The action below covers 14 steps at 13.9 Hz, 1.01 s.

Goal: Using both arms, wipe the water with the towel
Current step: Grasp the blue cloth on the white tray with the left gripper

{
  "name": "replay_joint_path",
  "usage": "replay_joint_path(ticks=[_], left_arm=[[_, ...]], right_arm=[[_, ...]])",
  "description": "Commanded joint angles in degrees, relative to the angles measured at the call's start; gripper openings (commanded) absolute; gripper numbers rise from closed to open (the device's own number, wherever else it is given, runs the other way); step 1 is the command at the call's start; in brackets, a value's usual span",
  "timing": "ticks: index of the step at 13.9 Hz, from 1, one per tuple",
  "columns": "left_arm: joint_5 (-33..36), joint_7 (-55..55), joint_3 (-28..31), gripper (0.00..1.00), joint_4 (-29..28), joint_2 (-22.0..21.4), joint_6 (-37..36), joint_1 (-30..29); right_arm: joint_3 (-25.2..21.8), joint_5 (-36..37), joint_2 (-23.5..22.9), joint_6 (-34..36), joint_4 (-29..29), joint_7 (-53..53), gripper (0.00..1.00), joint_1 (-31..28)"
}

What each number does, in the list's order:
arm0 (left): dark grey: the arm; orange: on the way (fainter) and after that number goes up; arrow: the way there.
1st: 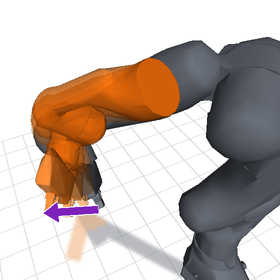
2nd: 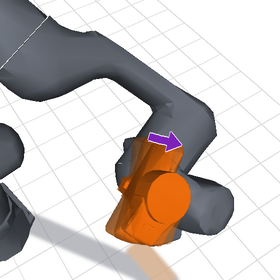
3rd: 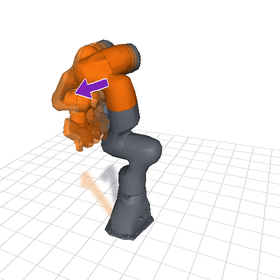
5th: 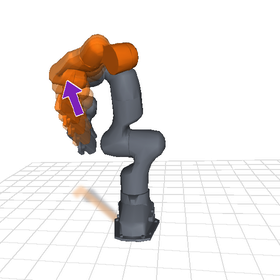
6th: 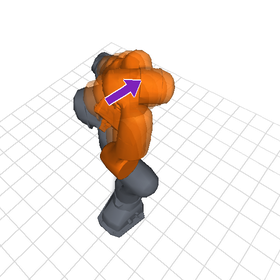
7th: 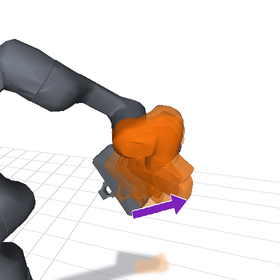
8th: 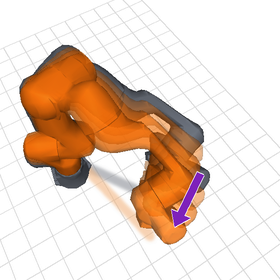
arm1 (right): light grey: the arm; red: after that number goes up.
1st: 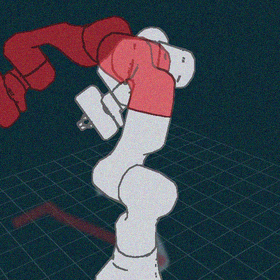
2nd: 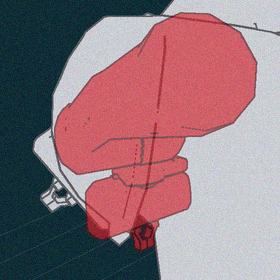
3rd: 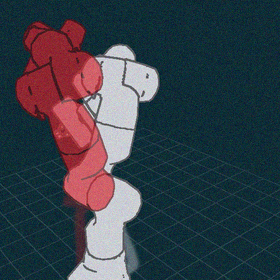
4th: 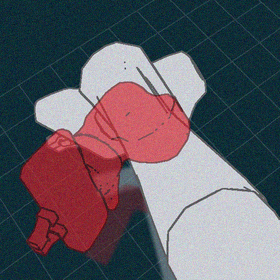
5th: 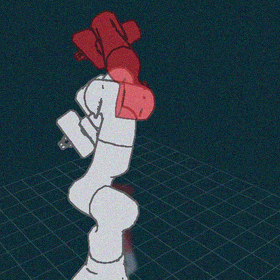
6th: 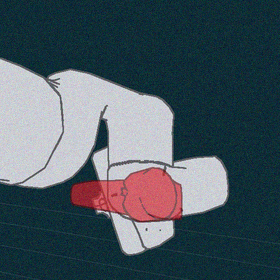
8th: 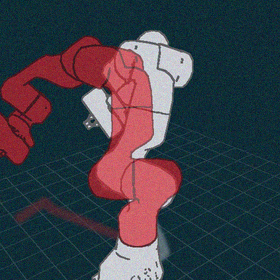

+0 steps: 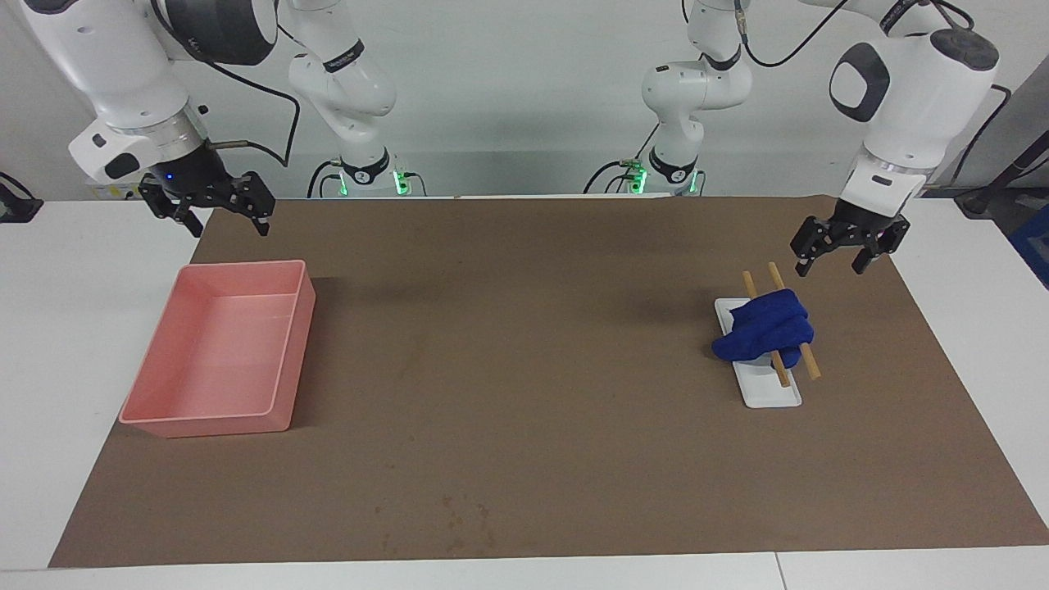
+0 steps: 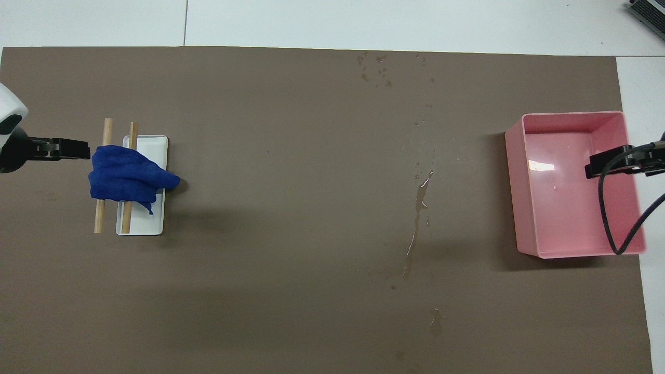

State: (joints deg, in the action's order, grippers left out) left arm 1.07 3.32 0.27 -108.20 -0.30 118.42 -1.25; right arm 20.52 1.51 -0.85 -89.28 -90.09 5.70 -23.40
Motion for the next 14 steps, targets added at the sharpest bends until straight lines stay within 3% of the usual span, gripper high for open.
replay_joint_path(ticks=[1,3,7,11,14], left_arm=[[1.9,-1.3,-0.2,1.0,-6.5,2.1,9.2,-0.2],[2.0,-3.3,-0.2,1.0,-12.4,1.4,14.3,0.7],[2.0,-3.4,-0.2,1.0,-13.9,1.2,15.9,0.7],[2.1,-3.6,-0.2,0.62,-13.4,1.4,15.8,0.6],[2.1,-3.5,-0.2,0.33,-13.2,1.4,15.4,0.5]], right_arm=[[0.7,-1.1,0.3,-0.1,-0.6,8.9,1.0,-0.1],[0.7,-2.8,0.3,-0.1,-0.6,13.2,1.0,1.0],[0.8,-3.1,0.4,0.7,-0.5,18.2,1.0,3.6],[0.8,-4.2,0.6,0.9,-0.7,17.9,1.0,5.2],[0.8,-7.3,0.8,0.3,-0.8,10.5,1.0,5.1]])
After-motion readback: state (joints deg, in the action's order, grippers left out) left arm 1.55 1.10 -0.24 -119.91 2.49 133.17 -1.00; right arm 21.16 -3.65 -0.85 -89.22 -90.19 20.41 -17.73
